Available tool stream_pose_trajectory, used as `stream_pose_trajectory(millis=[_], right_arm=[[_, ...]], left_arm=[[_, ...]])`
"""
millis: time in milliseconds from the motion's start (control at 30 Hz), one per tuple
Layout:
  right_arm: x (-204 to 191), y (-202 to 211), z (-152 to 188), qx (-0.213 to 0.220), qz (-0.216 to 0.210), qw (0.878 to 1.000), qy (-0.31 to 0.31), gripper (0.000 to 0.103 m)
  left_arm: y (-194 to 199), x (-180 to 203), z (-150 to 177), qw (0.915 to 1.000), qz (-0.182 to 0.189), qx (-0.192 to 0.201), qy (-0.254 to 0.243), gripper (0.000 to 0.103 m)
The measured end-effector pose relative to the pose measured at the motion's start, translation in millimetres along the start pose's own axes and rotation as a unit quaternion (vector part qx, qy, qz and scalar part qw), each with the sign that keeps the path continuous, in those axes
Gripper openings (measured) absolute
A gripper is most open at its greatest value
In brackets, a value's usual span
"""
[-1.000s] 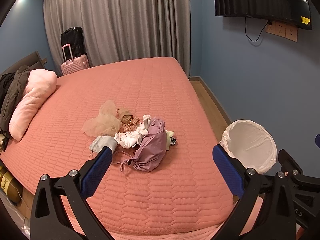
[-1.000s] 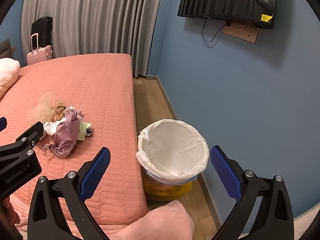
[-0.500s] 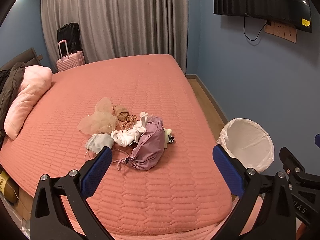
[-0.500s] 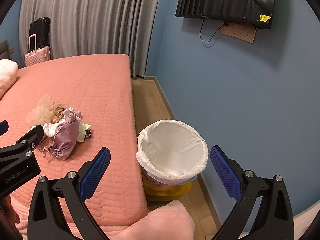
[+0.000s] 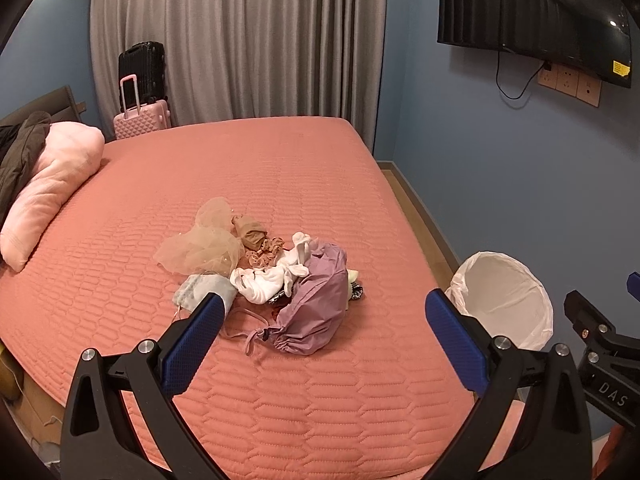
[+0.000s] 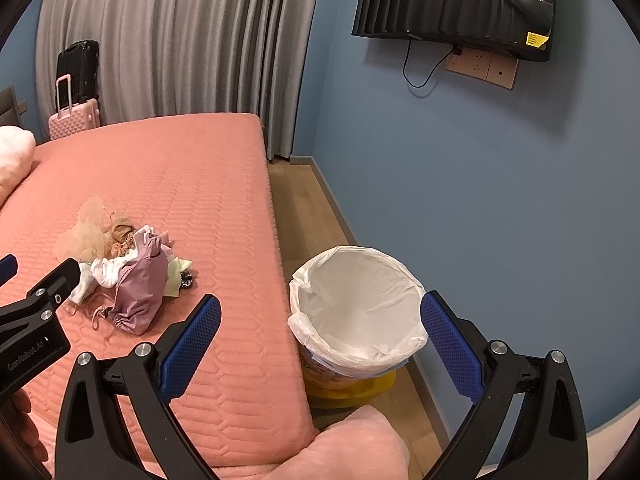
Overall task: Collect trash
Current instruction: 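Grasp the grey drawstring bag with left tool while right tool grasps lilac pouch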
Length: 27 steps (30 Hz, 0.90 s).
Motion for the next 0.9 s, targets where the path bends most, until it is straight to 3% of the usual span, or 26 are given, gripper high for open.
stream_pose_trajectory(millis=[567, 900], right_arm=[[-90.0, -42.0, -14.1, 0.013, -0.063, 0.998, 0.018, 0.097], [-162.1, -100.7, -21.1, -0.034, -0.131, 0.99, 0.03, 0.096]], left_arm=[[-52.2, -86.3, -5.4, 0.9992, -0.025, -0.016, 0.026, 0.096], [-115.9, -151.9, 8.9, 0.9931, -0.048, -0.071, 0.079, 0.096]])
Point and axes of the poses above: each gripper's, at about its wrist camera, not at the fingertips, and y roughly against the way its jaws point, x to its right, z to its underside, the point moved 3 cm from there along -y, roughly the way its jaws point, and after that the axes turned 2 degrees about -x, right-handed, at the moved point
